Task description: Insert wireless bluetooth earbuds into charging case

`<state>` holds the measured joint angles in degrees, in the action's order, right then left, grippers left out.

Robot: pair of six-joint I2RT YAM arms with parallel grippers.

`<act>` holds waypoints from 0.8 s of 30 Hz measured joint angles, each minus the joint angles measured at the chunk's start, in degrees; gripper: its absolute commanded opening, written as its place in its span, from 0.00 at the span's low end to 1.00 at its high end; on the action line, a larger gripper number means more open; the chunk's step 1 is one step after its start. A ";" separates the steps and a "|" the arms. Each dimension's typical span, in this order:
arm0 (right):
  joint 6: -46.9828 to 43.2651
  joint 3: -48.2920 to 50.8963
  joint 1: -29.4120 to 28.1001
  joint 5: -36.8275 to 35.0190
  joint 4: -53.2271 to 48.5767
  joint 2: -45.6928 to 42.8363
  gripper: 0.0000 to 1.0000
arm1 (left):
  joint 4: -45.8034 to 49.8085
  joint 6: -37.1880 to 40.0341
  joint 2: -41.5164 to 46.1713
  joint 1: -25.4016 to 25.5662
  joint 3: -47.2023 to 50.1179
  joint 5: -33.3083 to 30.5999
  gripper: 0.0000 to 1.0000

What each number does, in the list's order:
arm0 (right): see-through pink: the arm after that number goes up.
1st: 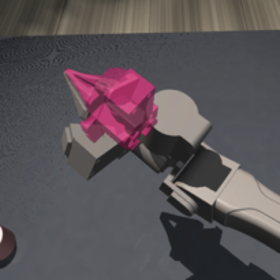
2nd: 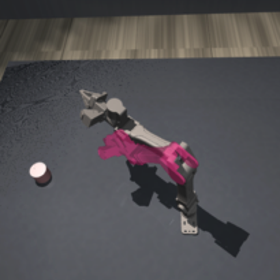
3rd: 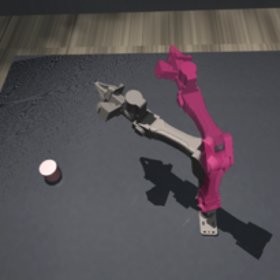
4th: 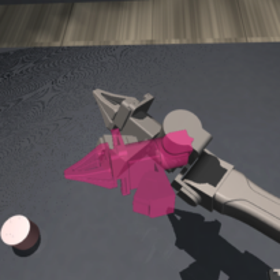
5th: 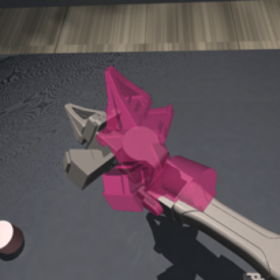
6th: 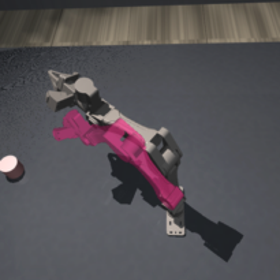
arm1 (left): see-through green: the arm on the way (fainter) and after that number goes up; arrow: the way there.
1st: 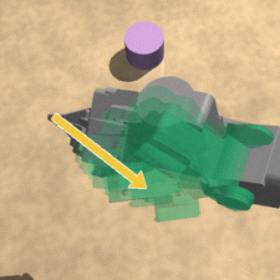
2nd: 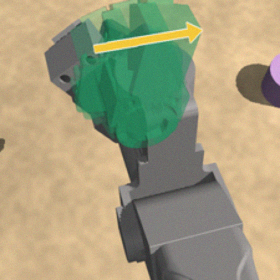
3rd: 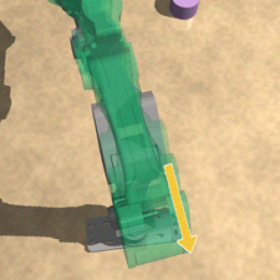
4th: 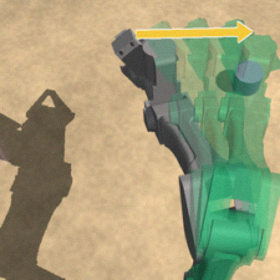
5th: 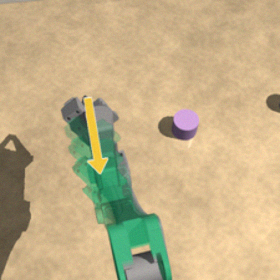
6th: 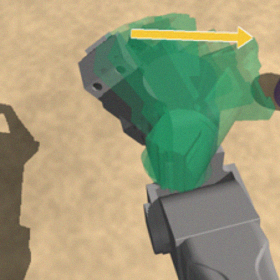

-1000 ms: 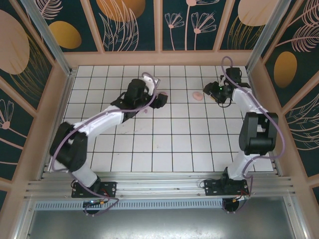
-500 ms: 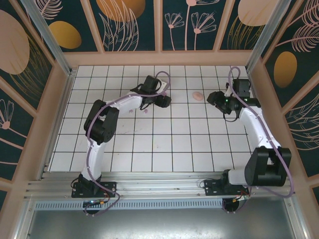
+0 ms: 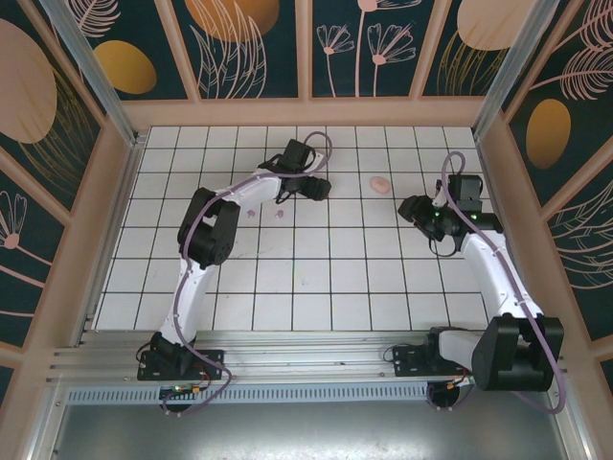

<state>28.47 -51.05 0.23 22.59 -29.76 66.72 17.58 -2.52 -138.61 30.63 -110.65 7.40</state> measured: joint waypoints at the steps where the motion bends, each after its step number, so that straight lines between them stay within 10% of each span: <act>1: 0.39 0.02 0.00 0.00 -0.02 -0.22 0.52 | 0.59 0.02 -0.96 0.00 -1.16 0.02 0.78; 24: 3.45 1.57 0.00 1.49 0.87 -5.20 0.52 | -4.59 -0.96 7.17 -0.48 14.53 3.43 0.46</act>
<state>31.92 -49.47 0.23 24.08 -28.88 61.52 12.99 -3.49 -131.44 30.15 -96.12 10.83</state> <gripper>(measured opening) 0.517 0.510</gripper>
